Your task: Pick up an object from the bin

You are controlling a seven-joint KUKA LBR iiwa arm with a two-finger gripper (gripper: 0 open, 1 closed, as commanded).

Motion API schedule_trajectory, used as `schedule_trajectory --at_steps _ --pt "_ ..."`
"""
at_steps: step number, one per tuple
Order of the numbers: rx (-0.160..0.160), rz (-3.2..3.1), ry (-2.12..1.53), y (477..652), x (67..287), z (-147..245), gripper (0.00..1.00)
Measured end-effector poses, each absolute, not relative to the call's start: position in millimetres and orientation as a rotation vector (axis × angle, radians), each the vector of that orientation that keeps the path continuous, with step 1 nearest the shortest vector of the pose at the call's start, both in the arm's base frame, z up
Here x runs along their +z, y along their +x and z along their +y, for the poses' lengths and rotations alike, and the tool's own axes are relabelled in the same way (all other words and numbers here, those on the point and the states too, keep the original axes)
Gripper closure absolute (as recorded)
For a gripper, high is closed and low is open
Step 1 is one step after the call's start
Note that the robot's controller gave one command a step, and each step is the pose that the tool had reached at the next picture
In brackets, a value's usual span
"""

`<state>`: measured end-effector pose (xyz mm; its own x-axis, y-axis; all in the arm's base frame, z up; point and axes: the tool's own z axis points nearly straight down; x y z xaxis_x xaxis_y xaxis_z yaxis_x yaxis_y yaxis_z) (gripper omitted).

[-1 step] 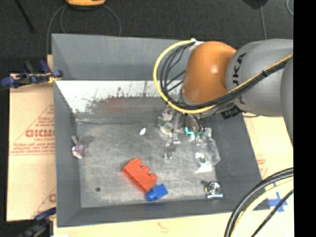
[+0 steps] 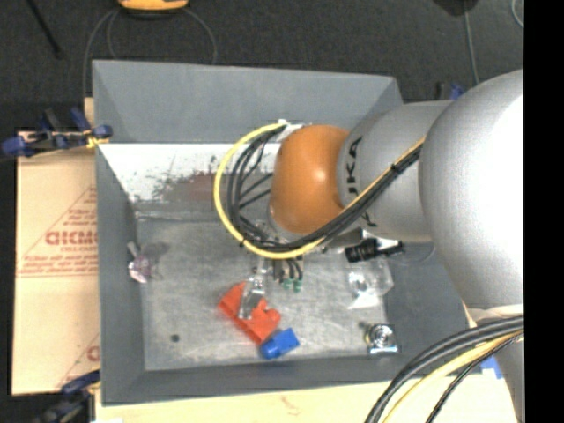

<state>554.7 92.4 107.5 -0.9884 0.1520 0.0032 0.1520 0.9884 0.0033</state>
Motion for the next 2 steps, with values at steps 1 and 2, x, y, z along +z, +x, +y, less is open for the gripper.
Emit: schedule_trajectory --at_steps 1,2 --pt "-0.007 -3.144 -0.239 552.1 93.4 93.0 0.0" --pt "-0.008 -3.154 -0.243 554.2 93.2 92.1 1.0"
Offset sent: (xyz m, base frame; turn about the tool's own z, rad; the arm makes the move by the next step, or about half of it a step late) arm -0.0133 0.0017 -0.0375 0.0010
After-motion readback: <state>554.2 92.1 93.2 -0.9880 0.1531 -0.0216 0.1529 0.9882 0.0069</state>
